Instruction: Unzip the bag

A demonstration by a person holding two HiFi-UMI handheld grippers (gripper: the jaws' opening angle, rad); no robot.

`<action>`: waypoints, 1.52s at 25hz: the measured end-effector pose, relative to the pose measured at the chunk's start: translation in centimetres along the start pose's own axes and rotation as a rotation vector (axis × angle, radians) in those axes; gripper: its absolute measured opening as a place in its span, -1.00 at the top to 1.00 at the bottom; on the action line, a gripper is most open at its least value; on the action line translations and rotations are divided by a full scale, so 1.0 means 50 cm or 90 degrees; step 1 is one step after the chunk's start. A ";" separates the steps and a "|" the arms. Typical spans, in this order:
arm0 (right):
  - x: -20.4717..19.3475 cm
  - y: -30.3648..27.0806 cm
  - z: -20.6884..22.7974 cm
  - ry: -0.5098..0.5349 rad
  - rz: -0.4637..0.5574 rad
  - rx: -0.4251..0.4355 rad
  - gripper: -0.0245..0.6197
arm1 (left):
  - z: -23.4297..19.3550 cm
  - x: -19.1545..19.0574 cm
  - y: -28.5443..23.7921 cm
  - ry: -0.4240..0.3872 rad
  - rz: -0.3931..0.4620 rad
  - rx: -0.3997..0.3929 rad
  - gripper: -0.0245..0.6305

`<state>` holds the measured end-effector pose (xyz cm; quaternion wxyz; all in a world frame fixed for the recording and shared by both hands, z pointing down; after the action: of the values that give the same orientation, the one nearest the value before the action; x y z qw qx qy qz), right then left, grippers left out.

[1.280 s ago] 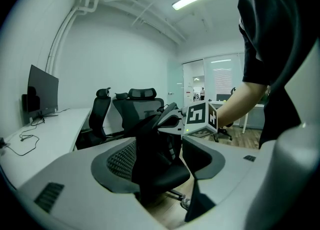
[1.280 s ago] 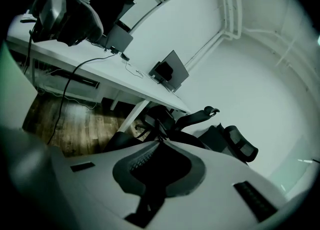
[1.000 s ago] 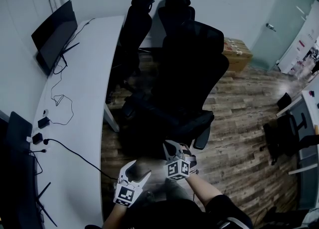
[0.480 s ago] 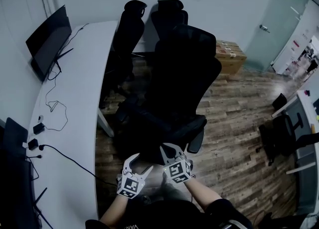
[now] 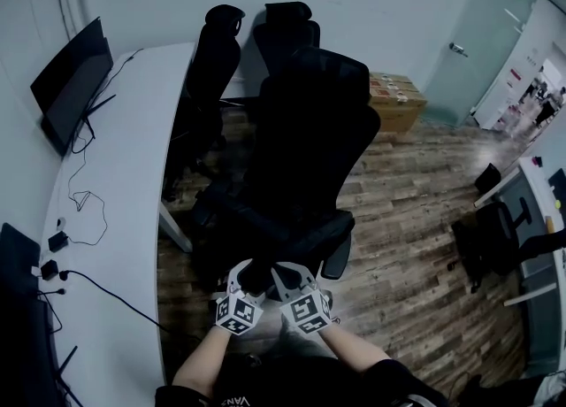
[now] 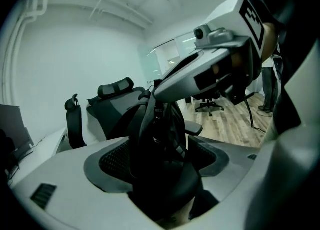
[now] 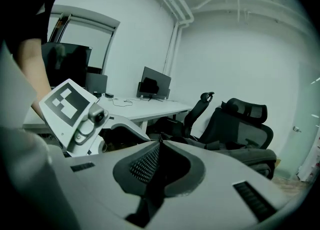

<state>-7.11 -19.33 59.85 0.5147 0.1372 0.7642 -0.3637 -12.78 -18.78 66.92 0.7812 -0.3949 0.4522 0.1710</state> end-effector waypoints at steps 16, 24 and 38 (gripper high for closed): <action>0.004 0.022 0.052 -0.012 0.013 0.045 0.79 | -0.020 0.050 -0.115 -0.115 -0.011 -0.016 0.27; 0.010 0.041 0.089 -0.053 0.037 0.039 0.79 | -0.034 0.065 -0.120 -0.127 -0.023 -0.029 0.51; 0.001 0.092 0.220 -0.132 0.081 -0.012 0.79 | -0.049 0.098 -0.147 -0.105 -0.026 -0.030 0.57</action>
<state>3.12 -23.81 55.65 0.6141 0.1424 0.7000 -0.3356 -6.98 -25.73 65.51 0.8097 -0.4067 0.3742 0.1975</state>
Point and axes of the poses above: the fingertips, and each gripper's own axes: y backward along the fingers, z to its right, x out of its top, the point moved 4 cm from there along y, backward along the fingers, and after that the axes turned 1 degree about x, right-handed, at the moved point
